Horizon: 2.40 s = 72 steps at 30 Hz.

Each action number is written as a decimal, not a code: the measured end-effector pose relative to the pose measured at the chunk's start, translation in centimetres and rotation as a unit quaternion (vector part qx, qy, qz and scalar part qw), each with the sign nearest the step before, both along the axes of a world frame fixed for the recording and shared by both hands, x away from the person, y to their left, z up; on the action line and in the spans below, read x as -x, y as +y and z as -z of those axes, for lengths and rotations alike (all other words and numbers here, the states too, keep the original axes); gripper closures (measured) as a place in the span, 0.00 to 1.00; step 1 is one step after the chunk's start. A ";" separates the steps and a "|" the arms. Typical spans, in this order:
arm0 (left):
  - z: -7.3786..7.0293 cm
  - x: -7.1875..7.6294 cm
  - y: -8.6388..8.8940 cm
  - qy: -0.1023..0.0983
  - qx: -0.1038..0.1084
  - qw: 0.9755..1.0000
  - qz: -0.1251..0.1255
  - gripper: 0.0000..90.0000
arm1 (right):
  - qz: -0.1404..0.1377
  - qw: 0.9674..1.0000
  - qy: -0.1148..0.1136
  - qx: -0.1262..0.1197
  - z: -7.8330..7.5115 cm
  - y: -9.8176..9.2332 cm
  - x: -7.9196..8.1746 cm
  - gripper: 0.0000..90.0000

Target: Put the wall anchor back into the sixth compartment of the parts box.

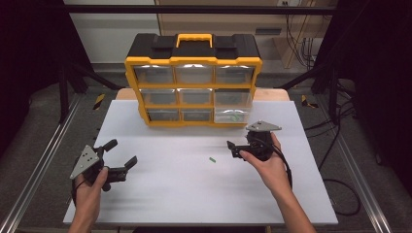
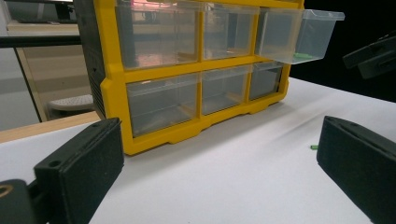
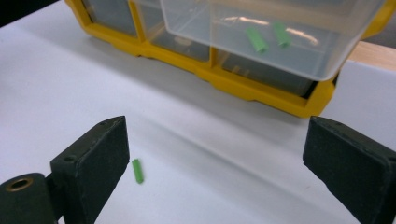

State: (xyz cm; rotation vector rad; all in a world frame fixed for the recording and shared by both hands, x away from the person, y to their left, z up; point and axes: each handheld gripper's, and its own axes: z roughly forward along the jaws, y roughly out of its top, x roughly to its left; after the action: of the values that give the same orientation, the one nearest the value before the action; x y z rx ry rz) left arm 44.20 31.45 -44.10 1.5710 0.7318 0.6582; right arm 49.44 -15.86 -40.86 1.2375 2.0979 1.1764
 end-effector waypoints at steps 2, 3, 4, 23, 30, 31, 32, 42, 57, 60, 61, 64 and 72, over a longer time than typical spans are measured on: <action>0.0 0.0 0.0 0.001 0.000 1.000 -0.001 0.01 | -0.006 1.000 0.004 0.007 0.4 0.4 0.0 0.08; 0.0 0.0 0.1 0.001 0.000 1.000 -0.001 0.01 | -0.009 1.000 0.009 0.010 0.6 0.6 0.0 0.08; 0.0 0.0 0.0 0.000 -0.001 1.000 0.000 0.01 | -0.011 1.000 0.010 0.013 0.7 0.7 0.0 0.08; 0.0 0.0 -0.1 -0.001 -0.004 1.000 0.003 0.01 | -0.052 0.996 0.055 0.042 3.3 4.2 -0.6 0.13; 0.0 0.0 -0.1 -0.001 -0.005 1.000 0.003 0.01 | -0.069 0.994 0.065 0.055 4.1 5.2 -0.8 0.21; 0.0 0.0 -0.1 -0.001 -0.005 1.000 0.003 0.01 | -0.070 0.994 0.066 0.055 4.2 5.3 -0.8 0.23; 0.0 0.0 -0.1 -0.001 -0.005 1.000 0.003 0.01 | -0.072 0.994 0.067 0.053 4.2 5.3 -0.8 0.23; 0.0 0.0 -0.2 -0.001 -0.007 1.000 0.005 0.01 | -0.082 0.992 0.081 0.047 5.0 5.9 -1.0 0.35; 0.0 0.0 -0.2 -0.002 -0.007 1.000 0.006 0.01 | -0.088 0.990 0.098 0.053 5.9 6.0 -1.7 0.55; 0.0 0.0 -0.2 -0.003 -0.006 1.000 0.004 0.01 | -0.088 0.990 0.098 0.050 5.9 6.0 -1.8 0.59; 0.0 0.0 -0.2 -0.003 -0.007 1.000 0.004 0.01 | -0.088 0.990 0.100 0.046 5.9 6.0 -1.8 0.61; 0.0 0.0 -0.2 -0.002 -0.008 1.000 0.004 0.01 | -0.091 0.990 0.099 0.048 6.1 6.0 -1.9 0.64; 0.0 0.0 -0.2 -0.002 -0.007 1.000 0.006 0.01 | -0.103 0.988 0.101 0.062 6.6 6.7 -1.7 0.74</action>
State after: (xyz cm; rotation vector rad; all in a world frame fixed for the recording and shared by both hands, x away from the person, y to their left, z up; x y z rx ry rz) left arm 44.23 31.22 -44.08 1.5852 0.7160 0.6597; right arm 51.13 -9.16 -47.44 1.1466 2.4569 1.0219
